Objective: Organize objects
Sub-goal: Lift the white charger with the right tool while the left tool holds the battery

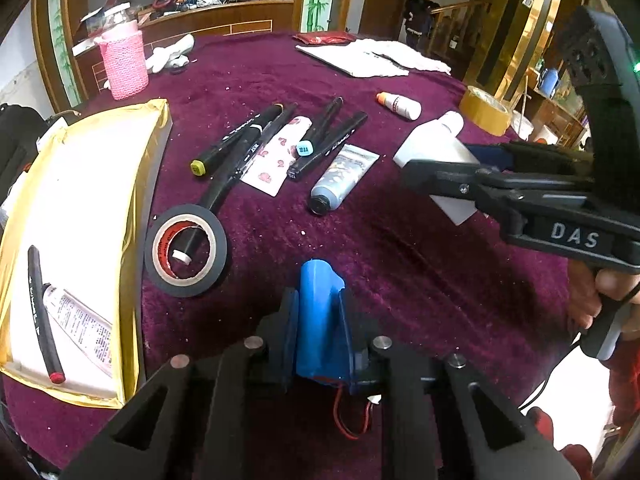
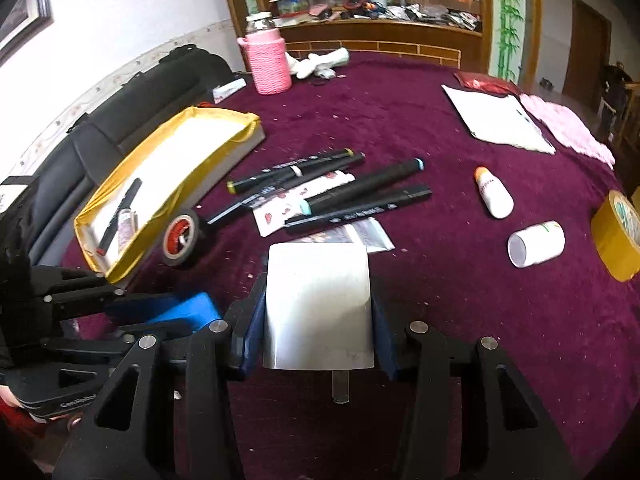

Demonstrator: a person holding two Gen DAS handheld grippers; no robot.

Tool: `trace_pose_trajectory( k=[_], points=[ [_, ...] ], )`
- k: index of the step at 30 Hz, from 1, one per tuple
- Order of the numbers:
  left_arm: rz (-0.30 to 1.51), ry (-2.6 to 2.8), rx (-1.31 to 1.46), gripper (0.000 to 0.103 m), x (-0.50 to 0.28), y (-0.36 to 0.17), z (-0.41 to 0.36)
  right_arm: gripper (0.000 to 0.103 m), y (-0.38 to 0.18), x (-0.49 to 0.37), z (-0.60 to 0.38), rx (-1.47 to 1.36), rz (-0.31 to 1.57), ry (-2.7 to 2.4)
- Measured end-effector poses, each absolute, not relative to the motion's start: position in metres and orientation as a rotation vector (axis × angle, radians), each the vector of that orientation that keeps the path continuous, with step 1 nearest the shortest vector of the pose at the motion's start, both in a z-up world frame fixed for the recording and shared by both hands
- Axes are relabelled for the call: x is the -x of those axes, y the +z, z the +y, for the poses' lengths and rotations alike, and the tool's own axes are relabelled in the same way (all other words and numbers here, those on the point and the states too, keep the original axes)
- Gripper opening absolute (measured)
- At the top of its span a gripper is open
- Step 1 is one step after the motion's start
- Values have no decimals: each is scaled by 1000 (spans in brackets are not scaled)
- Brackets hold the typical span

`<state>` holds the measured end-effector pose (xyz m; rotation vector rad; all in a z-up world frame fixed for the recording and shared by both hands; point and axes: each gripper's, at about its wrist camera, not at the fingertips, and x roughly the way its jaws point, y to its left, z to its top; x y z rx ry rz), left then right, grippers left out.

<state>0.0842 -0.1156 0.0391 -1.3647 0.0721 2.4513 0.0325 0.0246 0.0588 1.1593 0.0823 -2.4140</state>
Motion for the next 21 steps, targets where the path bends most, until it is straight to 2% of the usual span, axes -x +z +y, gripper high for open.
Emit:
trace_pose_trajectory(
  k=[8,10,13,17,21],
  points=[
    [87,2436,1374,22,-83,34,-119,46,61,-35,25,-1158,79,-2426],
    [84,2426,1396,29,-81,31,-119,46,58,-35,24,-1166,76,-2422],
    [115,2420,1417,33,-83,26,-114,46,55,-34,24,-1171,67,-2415],
    [135,2408,1412,33,-89,24,-107,46,55,-34,22,-1166,66,-2410],
    [319,2455,1437,37,-93,14,-90,46,54,-33,23,-1163,56,-2406]
  ],
)
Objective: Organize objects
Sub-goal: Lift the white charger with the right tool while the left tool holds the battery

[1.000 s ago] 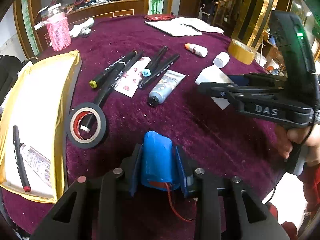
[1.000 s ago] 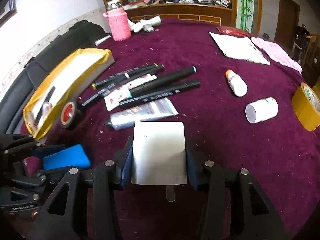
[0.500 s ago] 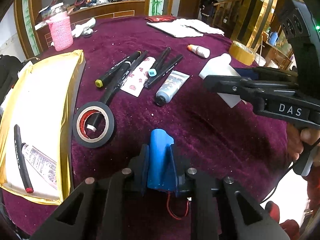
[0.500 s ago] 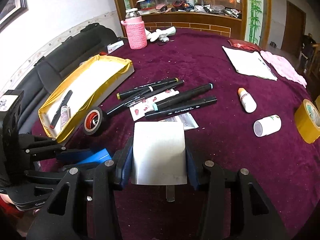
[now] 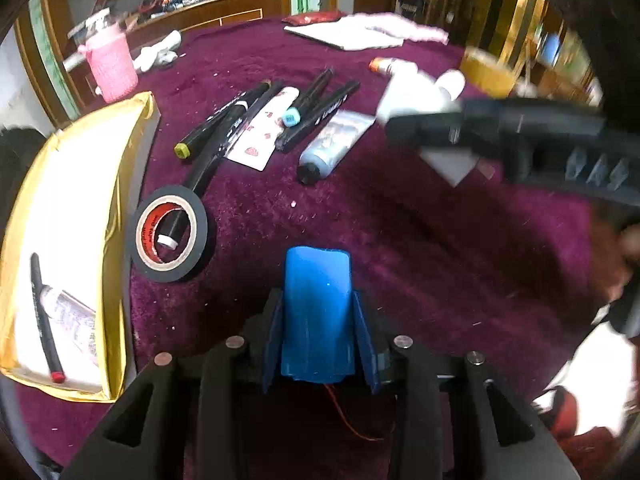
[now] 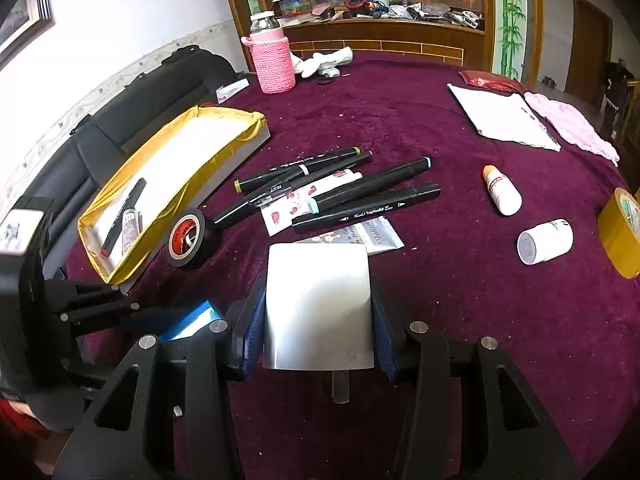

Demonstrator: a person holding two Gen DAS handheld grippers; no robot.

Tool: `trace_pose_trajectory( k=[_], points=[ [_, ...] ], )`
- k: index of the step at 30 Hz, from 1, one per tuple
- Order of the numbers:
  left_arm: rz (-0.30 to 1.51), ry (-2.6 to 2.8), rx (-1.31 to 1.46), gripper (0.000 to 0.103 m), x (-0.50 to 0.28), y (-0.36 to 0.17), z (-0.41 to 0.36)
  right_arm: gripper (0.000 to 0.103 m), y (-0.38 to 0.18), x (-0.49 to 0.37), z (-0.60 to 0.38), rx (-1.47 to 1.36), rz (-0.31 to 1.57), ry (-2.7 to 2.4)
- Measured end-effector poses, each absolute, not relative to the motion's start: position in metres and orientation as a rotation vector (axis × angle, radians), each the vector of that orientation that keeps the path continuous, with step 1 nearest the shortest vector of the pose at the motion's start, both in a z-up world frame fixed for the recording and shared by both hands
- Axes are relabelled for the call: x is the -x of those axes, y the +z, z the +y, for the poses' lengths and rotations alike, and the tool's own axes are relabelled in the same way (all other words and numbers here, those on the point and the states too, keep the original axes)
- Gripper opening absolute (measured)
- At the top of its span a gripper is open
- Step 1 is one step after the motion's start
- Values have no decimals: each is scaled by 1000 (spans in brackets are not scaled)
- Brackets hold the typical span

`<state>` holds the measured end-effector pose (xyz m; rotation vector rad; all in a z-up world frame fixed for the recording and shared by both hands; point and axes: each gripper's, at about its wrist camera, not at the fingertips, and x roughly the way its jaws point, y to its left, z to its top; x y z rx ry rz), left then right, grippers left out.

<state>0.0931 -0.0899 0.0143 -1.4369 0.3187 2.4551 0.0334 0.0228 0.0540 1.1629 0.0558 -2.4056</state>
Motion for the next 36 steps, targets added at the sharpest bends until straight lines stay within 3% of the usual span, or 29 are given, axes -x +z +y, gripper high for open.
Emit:
trace_pose_trajectory(
  k=[3,6,17,36],
  points=[
    [601,2513,1340,37,-107,15,-66,46,55,-33,25,-1157,43,-2408],
    [680,2531,1300,37,-113,16,-60,46,55,-32,27,-1158,29,-2410],
    [86,2493,1336,34,-103,47,-109,46,59,-34,35,-1142,1,-2420],
    [-206,2610,1229,34,-102,84,-190,46,64,-36,22,-1128,9,-2394]
  ],
)
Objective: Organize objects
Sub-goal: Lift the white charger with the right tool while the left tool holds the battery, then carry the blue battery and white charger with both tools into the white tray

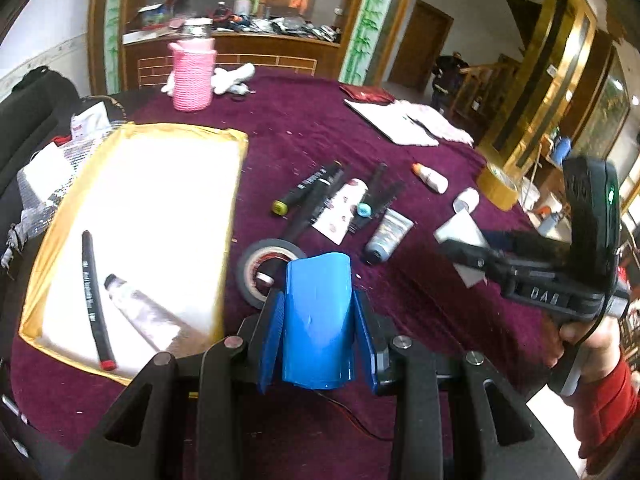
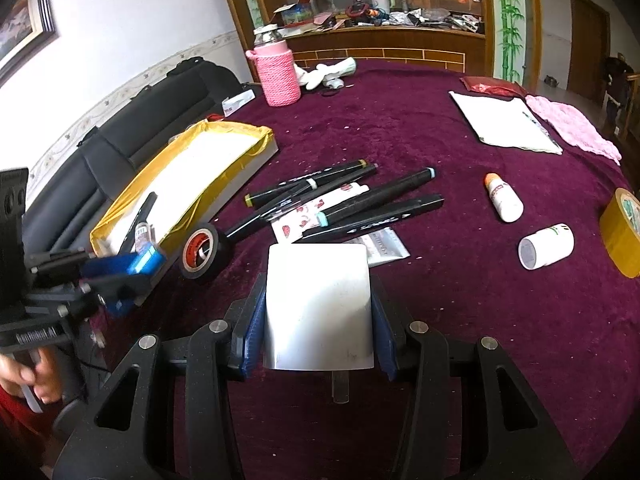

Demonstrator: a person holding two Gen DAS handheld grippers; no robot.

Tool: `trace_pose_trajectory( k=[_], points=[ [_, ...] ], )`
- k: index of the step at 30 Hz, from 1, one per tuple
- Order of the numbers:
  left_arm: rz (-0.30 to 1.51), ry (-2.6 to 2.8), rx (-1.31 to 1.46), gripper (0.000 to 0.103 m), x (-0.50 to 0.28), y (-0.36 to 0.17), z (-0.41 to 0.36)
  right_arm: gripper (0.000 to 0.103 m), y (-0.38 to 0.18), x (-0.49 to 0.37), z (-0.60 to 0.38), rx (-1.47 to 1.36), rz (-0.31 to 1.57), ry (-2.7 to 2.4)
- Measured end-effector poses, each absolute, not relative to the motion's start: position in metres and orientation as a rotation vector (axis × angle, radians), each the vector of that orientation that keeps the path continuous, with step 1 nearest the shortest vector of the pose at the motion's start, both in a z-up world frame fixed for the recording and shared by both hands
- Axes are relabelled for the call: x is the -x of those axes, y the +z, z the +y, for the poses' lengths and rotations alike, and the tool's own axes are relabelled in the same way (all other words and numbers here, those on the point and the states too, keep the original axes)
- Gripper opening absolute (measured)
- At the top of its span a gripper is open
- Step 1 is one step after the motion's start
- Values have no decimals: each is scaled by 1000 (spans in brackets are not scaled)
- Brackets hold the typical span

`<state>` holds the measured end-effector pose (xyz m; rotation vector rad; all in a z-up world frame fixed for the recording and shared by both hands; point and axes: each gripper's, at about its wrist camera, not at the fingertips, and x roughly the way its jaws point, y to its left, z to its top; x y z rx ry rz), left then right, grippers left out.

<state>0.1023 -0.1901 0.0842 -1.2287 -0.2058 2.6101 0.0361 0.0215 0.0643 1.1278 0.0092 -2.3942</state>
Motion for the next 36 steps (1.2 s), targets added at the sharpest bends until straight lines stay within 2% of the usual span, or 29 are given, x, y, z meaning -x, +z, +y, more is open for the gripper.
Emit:
trace_pose_trajectory(
  k=[12,24,36],
  points=[
    [-315,2743,1239,34,-75,97,-272,46,68,-38,-4,-1117,28,-2327],
    [-402,2809,1316,34,-53,73,-334,46,90,-33,-59,-1087,108,-2235],
    [-492,2746,1363,34,-15,53,-346,47,80,3,-160,-1104,126,-2078]
  ],
)
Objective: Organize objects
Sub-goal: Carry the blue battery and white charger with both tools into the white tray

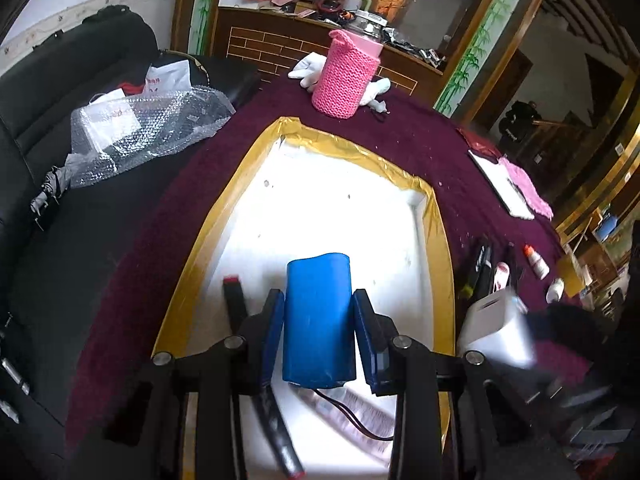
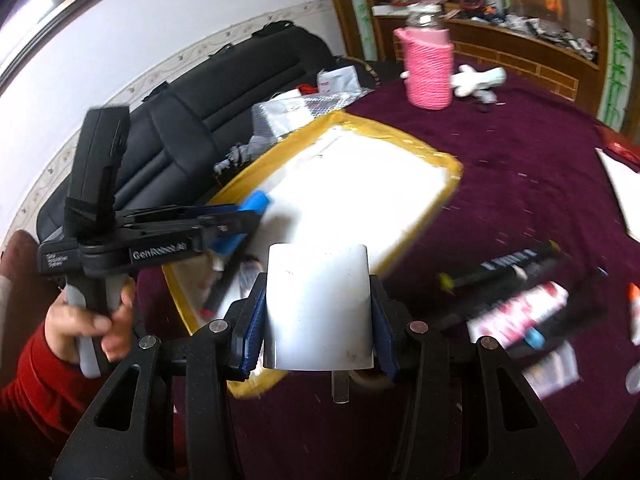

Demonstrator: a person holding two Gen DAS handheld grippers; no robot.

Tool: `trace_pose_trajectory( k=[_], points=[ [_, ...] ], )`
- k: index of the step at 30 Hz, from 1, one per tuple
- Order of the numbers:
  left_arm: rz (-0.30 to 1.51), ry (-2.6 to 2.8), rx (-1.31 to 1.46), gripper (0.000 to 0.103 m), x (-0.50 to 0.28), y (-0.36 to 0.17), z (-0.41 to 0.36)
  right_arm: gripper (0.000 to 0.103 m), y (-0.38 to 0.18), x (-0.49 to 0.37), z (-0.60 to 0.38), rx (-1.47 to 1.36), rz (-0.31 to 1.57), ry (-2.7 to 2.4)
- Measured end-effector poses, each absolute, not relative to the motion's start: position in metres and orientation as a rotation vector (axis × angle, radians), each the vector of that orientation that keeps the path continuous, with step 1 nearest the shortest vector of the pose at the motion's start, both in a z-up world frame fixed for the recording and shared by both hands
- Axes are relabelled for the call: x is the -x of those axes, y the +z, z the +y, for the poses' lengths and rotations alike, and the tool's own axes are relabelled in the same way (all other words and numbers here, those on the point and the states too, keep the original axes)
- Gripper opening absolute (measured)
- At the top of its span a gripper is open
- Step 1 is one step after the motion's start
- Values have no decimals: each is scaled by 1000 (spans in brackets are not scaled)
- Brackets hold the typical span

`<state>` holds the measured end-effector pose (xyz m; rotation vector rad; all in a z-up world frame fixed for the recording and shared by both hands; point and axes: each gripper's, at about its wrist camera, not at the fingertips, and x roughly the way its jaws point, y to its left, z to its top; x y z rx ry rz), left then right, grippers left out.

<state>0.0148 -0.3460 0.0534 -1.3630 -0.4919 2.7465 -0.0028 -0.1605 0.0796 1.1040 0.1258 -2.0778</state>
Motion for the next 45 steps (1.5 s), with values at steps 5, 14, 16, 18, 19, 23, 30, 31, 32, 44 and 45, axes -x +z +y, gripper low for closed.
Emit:
trace_pose_trajectory(
  k=[5,14,16,18,19,23,30,31,32,44,45],
  points=[
    [-506,2753,1427,34,6,46,-351,47,64,9,-201,-1084,198,-2060],
    [-403,2757,1580,34,20,20,-347,47,26,-1,-243,-1030,553,-2109],
    [-373,2765,1586,34,20,21,-344,47,17,0,-244,-1050,589,-2107],
    [-353,2767,1589,34,18,22,-344,47,14,0,-243,-1058,571,-2108],
    [-345,2770,1591,34,17,23,-344,47,16,0,-242,-1068,562,-2101],
    [-288,2794,1597,34,6,23,-345,47,15,-12,-246,-1084,522,-2042],
    [-300,2805,1583,35,-16,22,-349,47,14,-41,-252,-1067,530,-2039],
    [-288,2809,1584,35,-16,22,-348,47,14,-41,-253,-1069,531,-2045],
    [-268,2815,1596,35,-15,21,-346,47,13,-41,-252,-1071,527,-2044],
    [-294,2822,1605,36,-11,19,-345,50,16,-39,-251,-1060,561,-2057],
    [-299,2827,1598,37,-12,20,-345,57,19,-41,-249,-1046,555,-2067]
  ],
)
